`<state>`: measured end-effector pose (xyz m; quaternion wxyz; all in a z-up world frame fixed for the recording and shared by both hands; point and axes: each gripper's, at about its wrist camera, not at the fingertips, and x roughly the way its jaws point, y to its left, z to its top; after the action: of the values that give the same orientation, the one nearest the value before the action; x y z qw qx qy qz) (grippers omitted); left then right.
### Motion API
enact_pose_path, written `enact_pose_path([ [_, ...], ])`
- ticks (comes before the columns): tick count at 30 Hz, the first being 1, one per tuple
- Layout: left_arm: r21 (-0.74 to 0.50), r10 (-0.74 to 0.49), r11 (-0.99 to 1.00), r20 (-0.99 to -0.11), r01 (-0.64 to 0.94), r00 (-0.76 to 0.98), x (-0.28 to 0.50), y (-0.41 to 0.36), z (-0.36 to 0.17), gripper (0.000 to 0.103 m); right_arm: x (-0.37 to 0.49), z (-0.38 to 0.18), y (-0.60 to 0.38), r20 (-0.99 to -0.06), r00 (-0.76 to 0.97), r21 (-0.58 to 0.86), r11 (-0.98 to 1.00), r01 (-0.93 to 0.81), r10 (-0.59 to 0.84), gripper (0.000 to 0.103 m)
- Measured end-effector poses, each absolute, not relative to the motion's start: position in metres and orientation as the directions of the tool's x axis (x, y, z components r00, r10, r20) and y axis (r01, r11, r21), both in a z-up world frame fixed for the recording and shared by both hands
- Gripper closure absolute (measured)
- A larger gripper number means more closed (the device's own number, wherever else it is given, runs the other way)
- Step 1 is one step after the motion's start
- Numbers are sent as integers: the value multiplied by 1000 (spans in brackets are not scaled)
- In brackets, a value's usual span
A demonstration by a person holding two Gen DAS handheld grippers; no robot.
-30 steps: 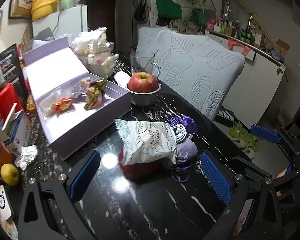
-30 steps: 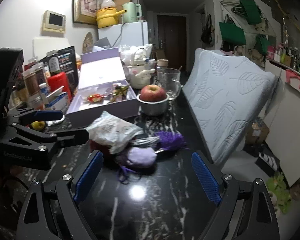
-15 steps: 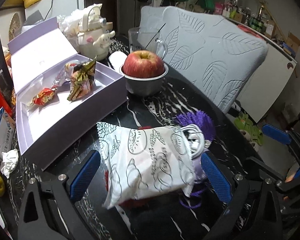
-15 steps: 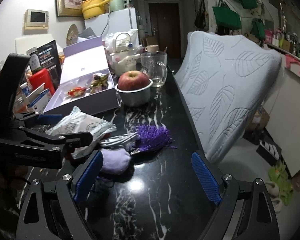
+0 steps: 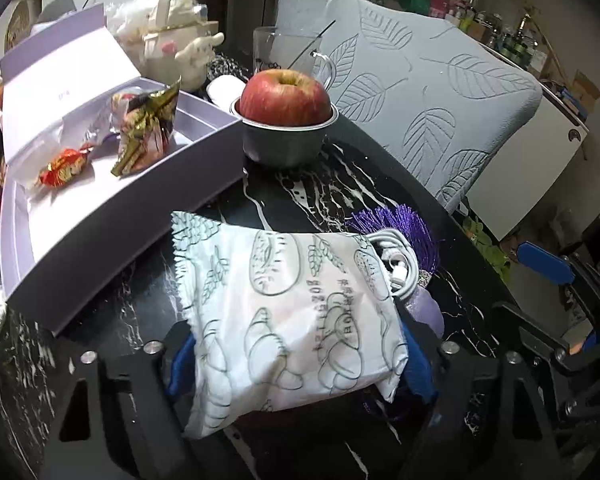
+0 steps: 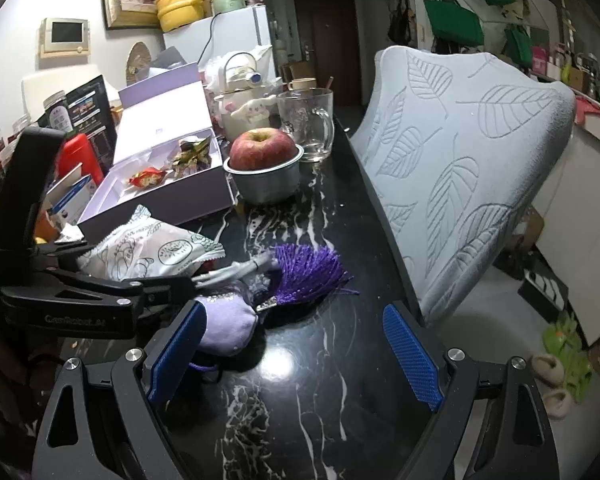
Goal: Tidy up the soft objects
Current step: 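Grasp the white patterned snack bag with the left gripper while the right grasps the white USB cable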
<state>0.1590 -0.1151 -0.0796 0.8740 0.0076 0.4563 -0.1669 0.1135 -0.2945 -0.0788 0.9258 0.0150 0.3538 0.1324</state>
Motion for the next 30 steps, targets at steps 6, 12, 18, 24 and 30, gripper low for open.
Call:
enact_pose_path([
  [6,-155,-310,938,-777,311,547,152,-110,-71,30,112,-78,-292,-642,716,138,960,-242,273,12],
  [12,-181,-322,940,-754,290,573,142,-94,-60,33,118,-77,-280,-623,717,149,948,-282,312,12],
  [18,-191,-297,952,-751,238,589,133,-73,-57,33,136,-80,-260,-621,701,131,929,-347,350,12],
  [24,-209,-266,964,-751,164,604,119,-44,-54,33,157,-90,-246,-646,683,102,925,-367,342,12],
  [30,-219,-230,971,-766,92,600,113,-22,-63,33,175,-105,-245,-697,640,98,927,-361,323,17],
])
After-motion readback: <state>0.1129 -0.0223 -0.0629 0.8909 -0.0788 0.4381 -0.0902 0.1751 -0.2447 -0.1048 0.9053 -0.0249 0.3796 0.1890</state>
